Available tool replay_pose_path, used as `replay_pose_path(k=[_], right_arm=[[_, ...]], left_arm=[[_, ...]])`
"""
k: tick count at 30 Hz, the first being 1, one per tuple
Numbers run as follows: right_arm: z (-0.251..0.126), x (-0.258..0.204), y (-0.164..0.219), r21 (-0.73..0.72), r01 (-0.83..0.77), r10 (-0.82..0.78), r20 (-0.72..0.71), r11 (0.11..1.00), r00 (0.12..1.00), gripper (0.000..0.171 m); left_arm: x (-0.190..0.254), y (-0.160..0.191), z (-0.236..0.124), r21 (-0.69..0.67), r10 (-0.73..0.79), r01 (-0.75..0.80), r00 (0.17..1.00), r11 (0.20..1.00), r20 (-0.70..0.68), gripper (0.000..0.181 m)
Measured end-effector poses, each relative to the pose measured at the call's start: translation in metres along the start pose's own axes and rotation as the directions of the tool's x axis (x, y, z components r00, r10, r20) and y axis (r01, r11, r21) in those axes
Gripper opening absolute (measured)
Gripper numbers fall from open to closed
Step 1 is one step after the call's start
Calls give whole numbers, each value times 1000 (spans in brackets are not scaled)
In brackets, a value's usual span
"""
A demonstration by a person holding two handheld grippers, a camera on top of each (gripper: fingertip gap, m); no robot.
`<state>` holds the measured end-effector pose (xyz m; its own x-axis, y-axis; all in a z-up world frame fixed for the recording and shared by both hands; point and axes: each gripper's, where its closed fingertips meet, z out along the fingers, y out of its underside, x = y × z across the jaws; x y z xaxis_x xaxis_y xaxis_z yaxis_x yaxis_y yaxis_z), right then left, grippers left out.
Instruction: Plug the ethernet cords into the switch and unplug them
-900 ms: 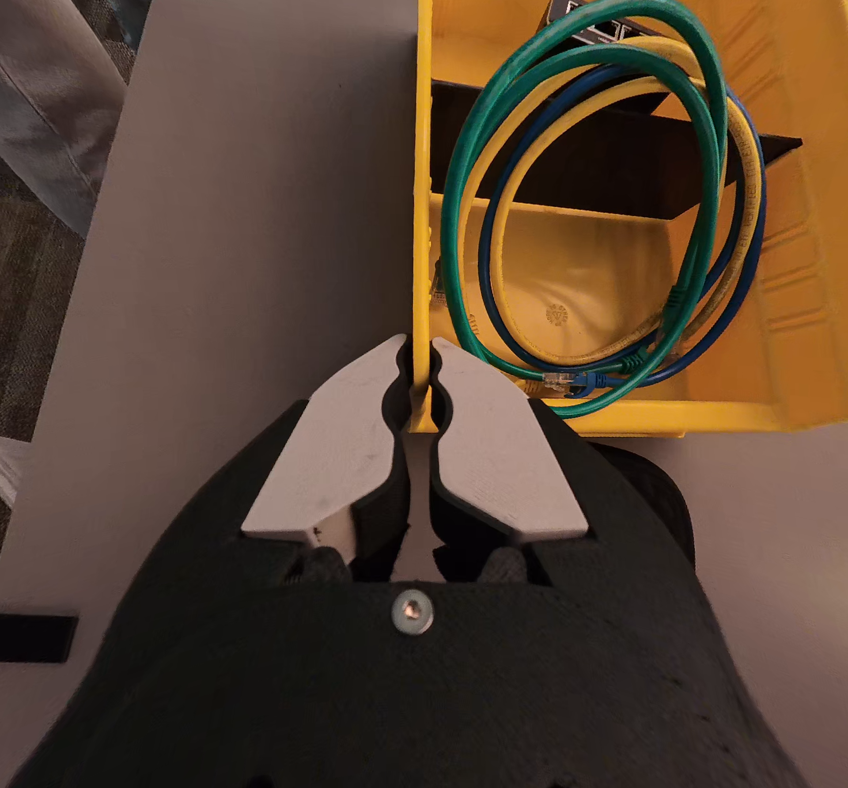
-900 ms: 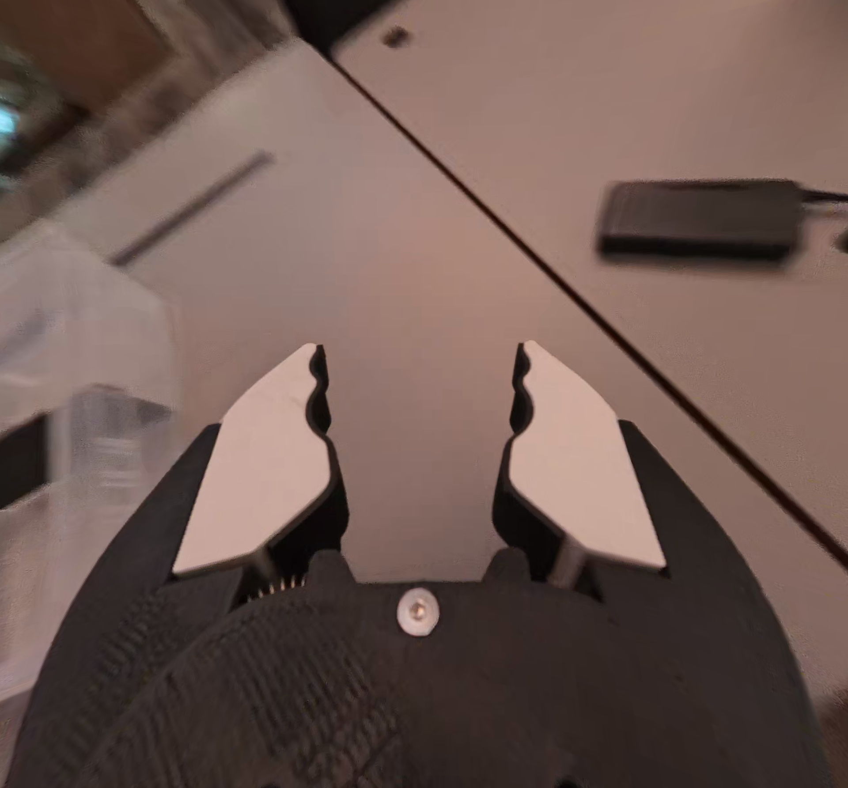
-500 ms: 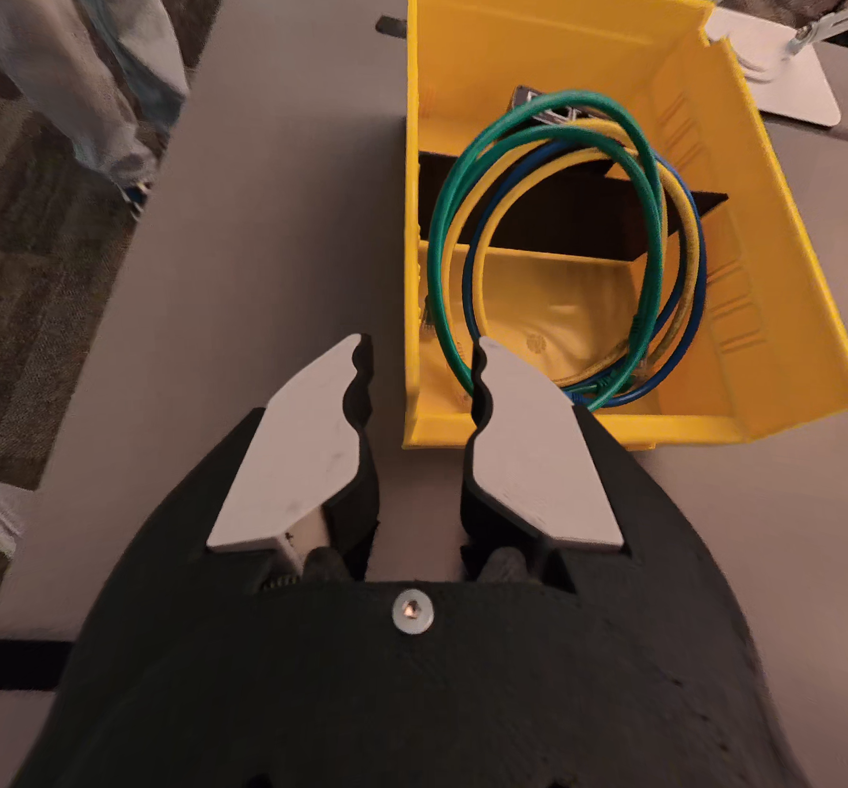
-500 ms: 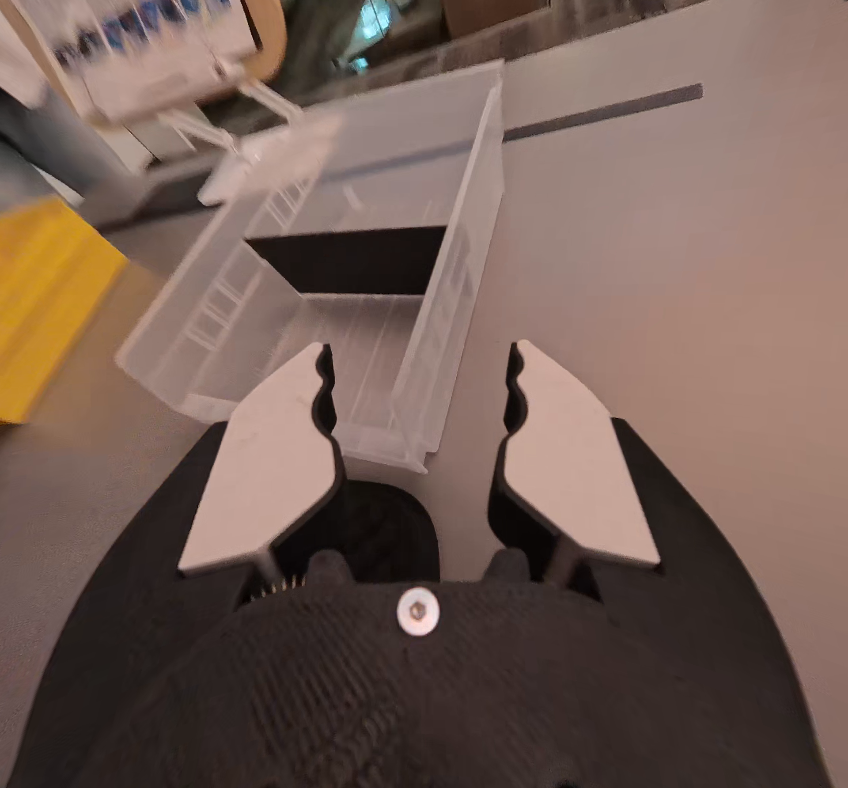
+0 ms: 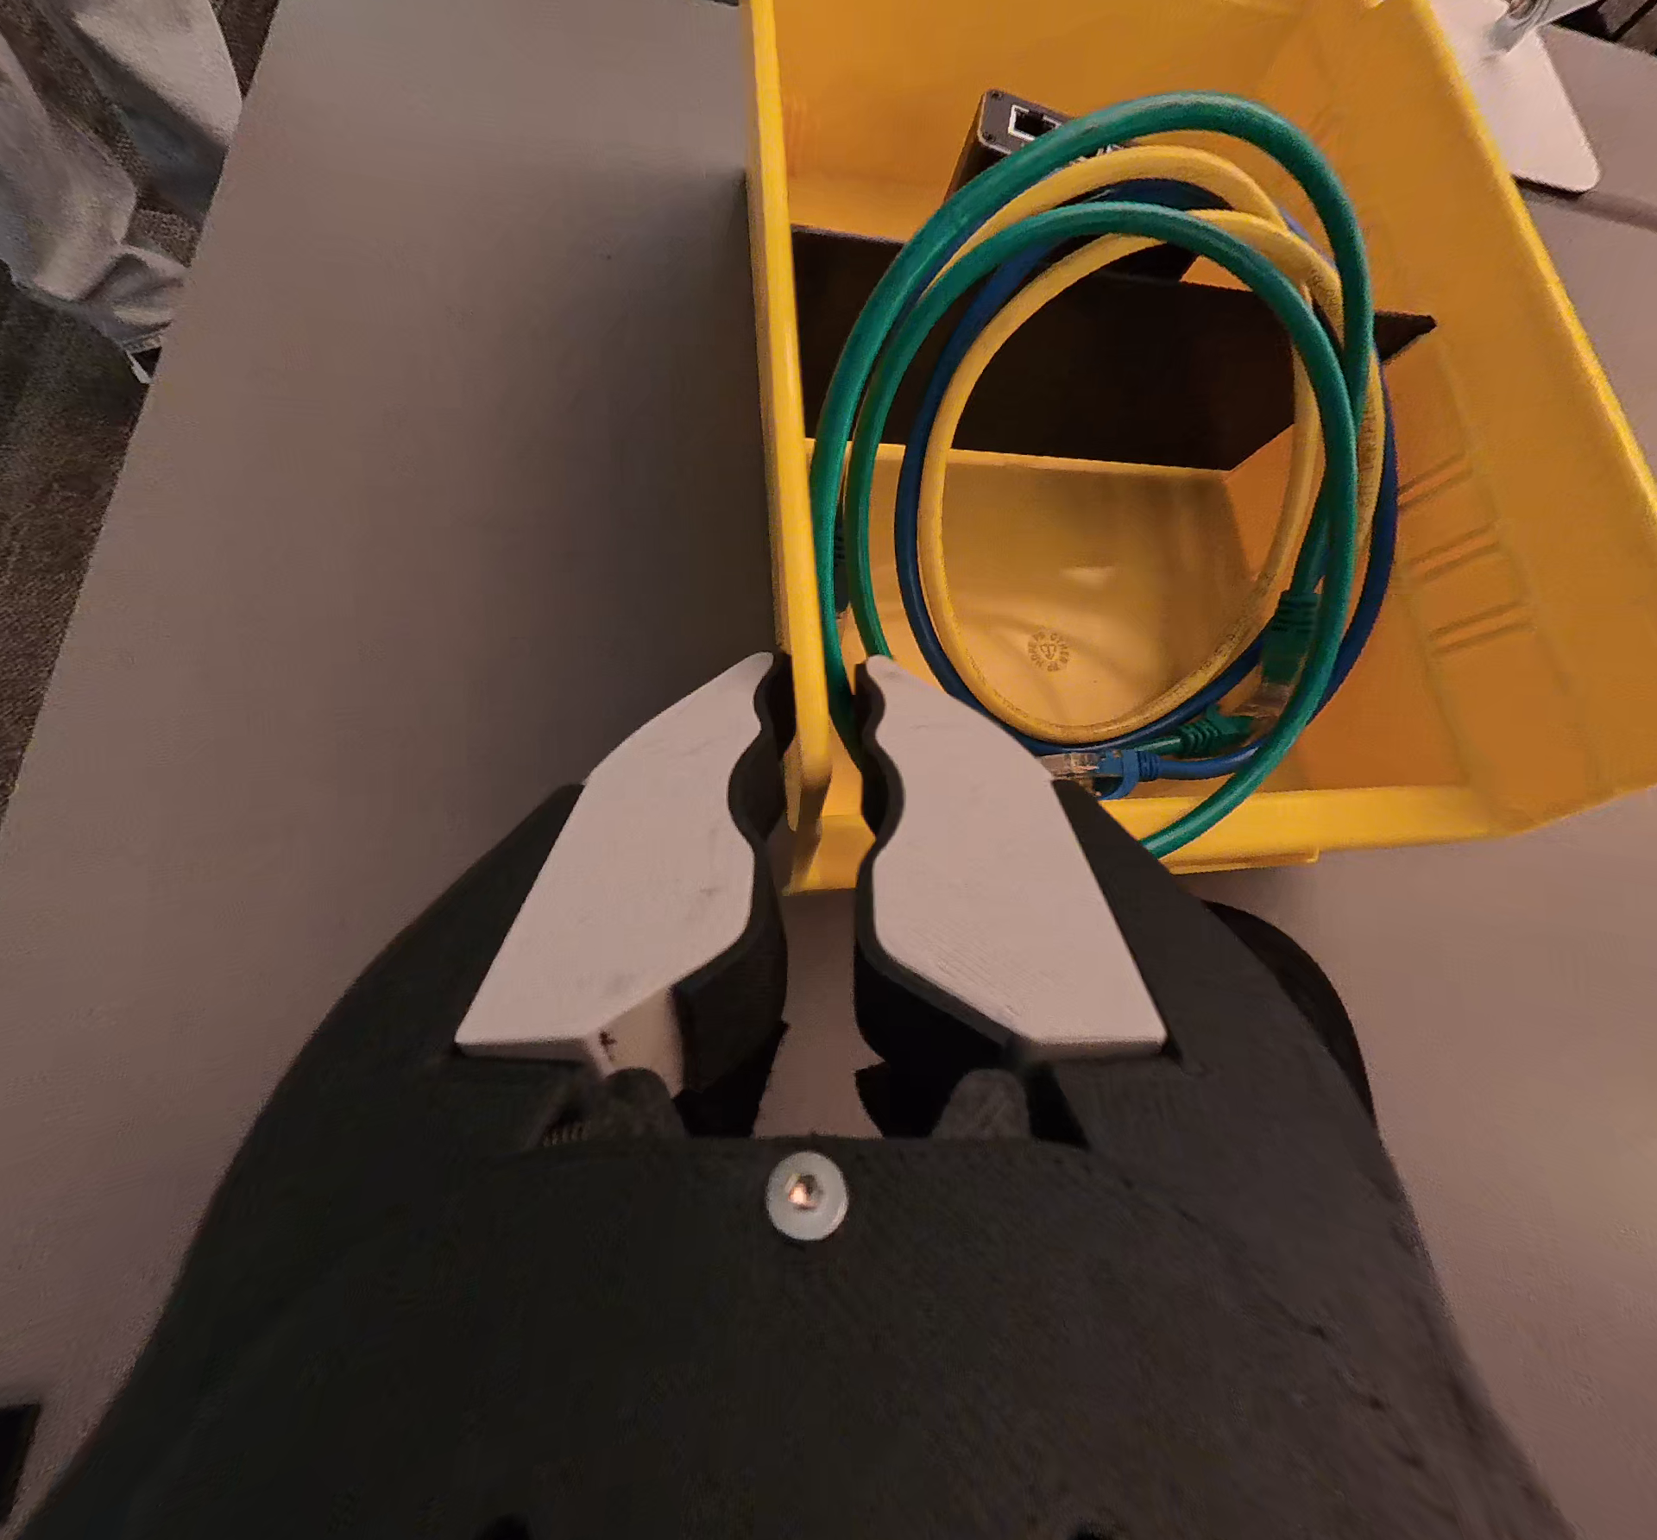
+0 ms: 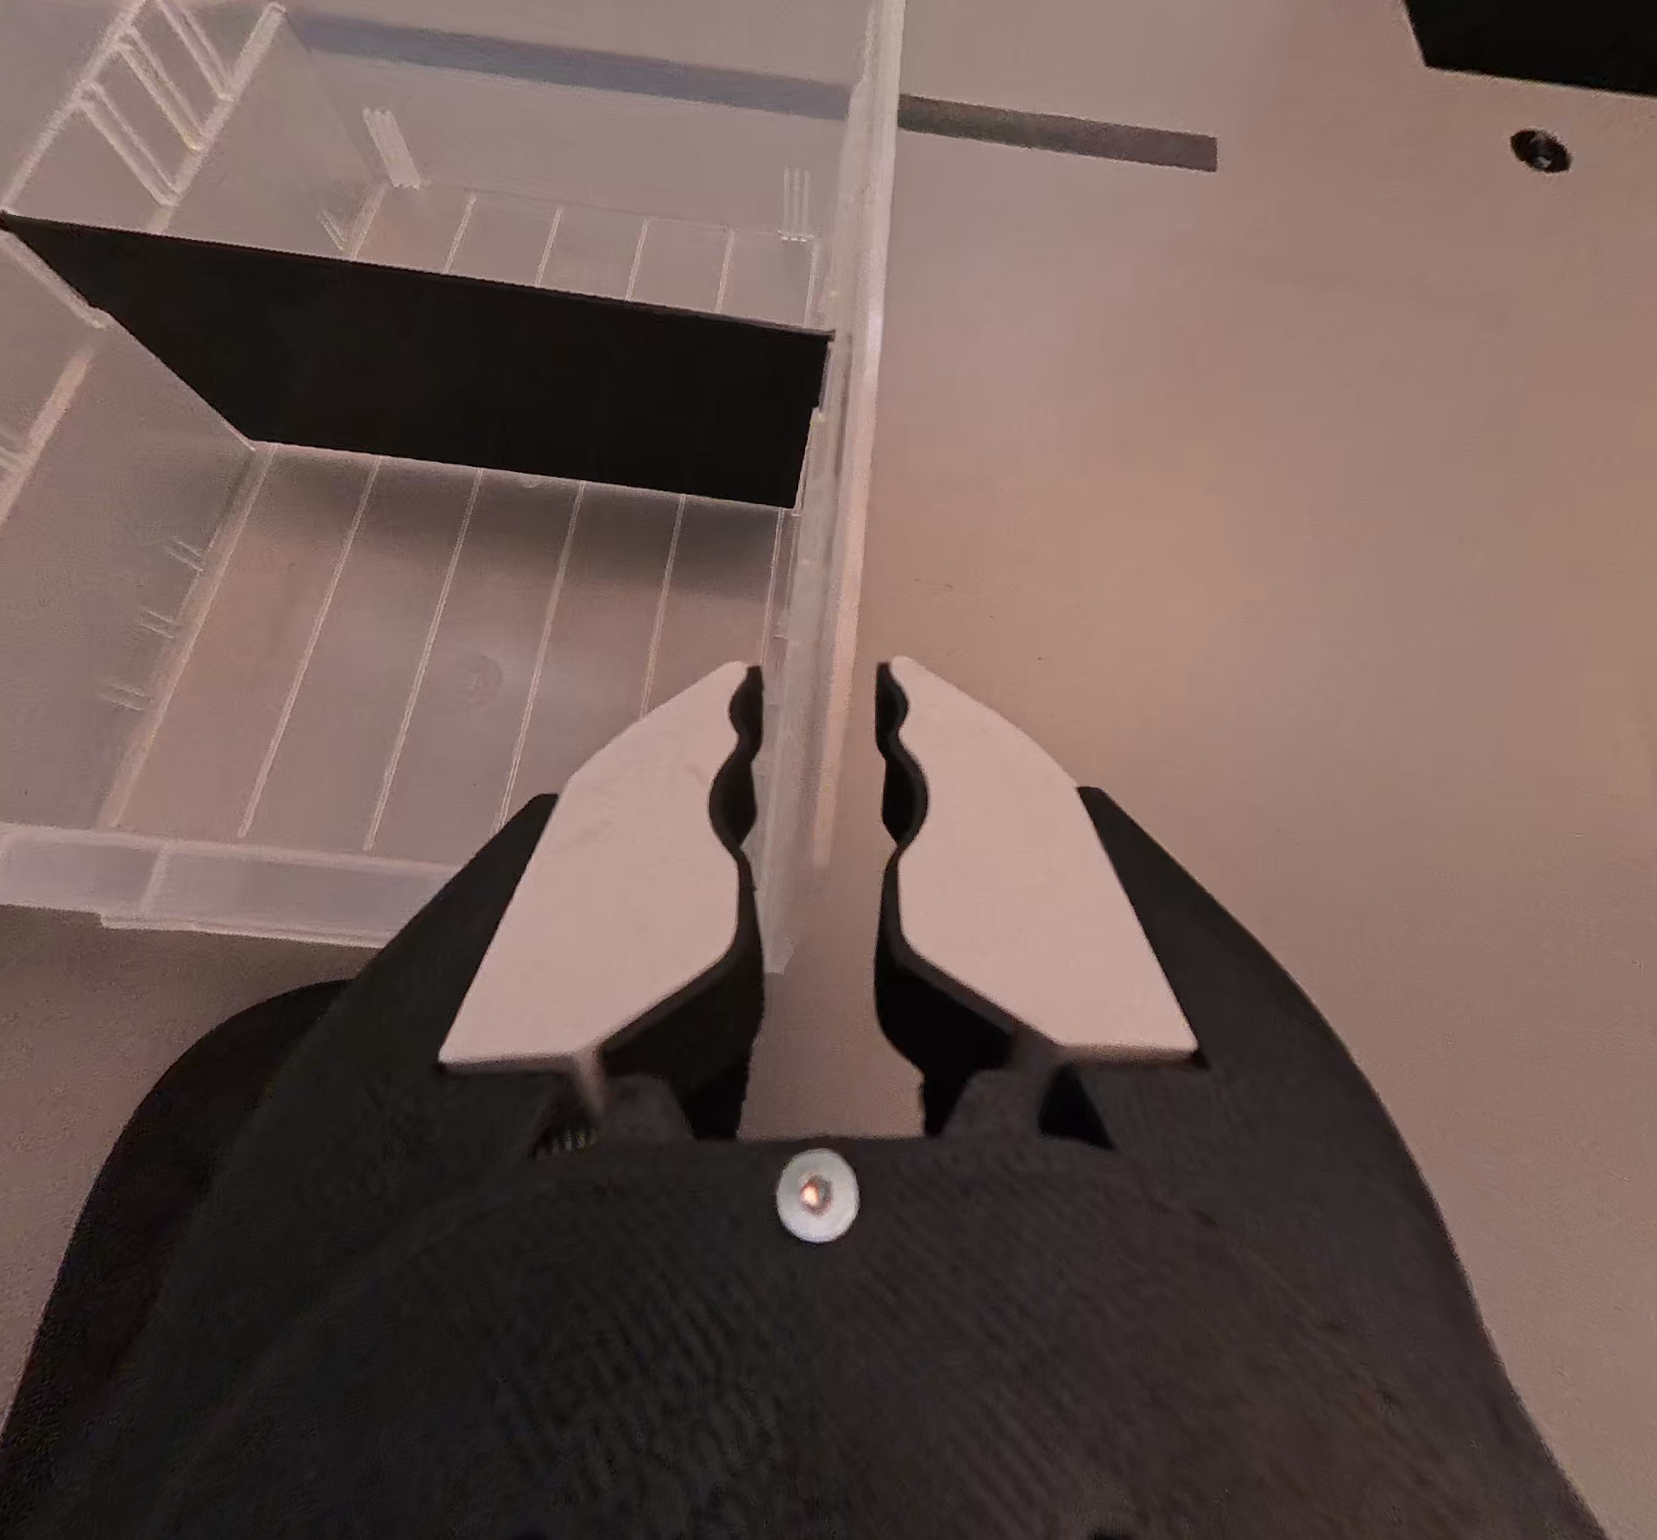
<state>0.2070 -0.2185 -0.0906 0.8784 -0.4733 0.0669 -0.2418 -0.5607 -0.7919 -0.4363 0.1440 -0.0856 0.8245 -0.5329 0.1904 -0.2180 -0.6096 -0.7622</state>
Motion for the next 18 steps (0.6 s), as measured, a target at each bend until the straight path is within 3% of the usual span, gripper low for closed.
replay_pose_path(k=[1,5,8,12,18], right_arm=[[-2,-2,-2,29,13,-13,-8,999,1000,29],[-43,-19,-43,317,154,-120,-123,936,985,34],[-66,-71,-66,473,243,-263,-24,847,964,48],[-62,-124,-75,460,263,-363,143,848,921,56],[-73,-121,-135,512,175,-307,186,841,933,56]], left_arm=[[1,-1,-1,10,1,-1,1000,1000,-5,13],[1,-15,-20,131,41,-46,998,990,41,31],[7,-30,-39,241,92,-106,993,965,69,37],[28,-40,-50,305,157,-157,987,939,26,47],[37,-45,-52,289,197,-196,980,937,29,55]])
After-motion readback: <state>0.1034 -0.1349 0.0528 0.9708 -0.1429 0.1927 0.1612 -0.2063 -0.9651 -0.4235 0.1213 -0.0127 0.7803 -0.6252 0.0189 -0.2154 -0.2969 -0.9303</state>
